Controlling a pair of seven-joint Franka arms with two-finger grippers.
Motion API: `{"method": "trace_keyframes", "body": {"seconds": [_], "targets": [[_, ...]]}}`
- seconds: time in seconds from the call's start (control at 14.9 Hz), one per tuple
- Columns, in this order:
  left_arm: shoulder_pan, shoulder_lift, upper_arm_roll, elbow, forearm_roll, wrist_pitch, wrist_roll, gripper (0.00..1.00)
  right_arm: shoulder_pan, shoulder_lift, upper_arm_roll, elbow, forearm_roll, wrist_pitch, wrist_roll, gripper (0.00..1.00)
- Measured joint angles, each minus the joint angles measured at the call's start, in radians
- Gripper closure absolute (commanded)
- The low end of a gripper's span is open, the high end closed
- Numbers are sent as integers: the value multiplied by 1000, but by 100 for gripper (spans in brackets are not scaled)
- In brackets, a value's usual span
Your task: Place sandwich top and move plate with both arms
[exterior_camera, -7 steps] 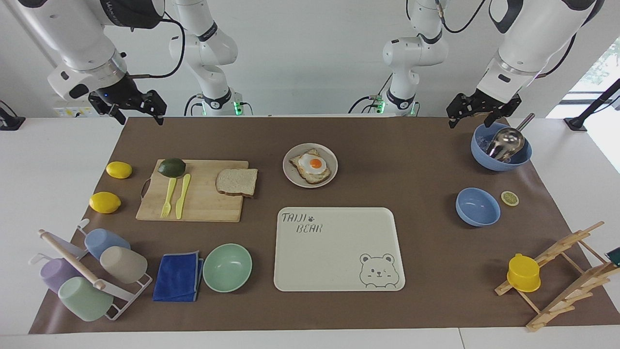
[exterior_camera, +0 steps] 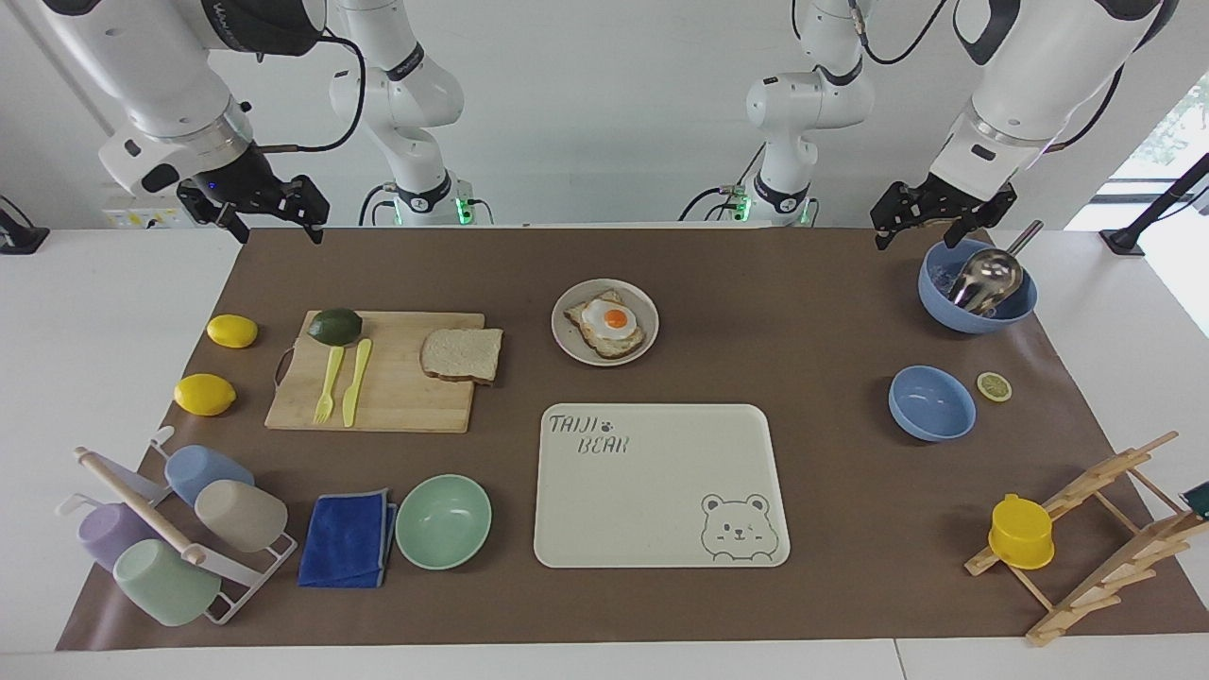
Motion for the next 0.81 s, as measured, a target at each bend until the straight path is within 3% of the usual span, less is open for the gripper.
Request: {"method": "trace_keyframes", "body": {"seconds": [0.6, 0.81], "targets": [[0, 0, 0, 0, 0, 0, 0, 0, 7, 1, 1, -10, 1, 32, -16, 0], [0, 0, 0, 0, 0, 0, 0, 0, 81, 21, 5, -56, 1, 92, 20, 0]]}}
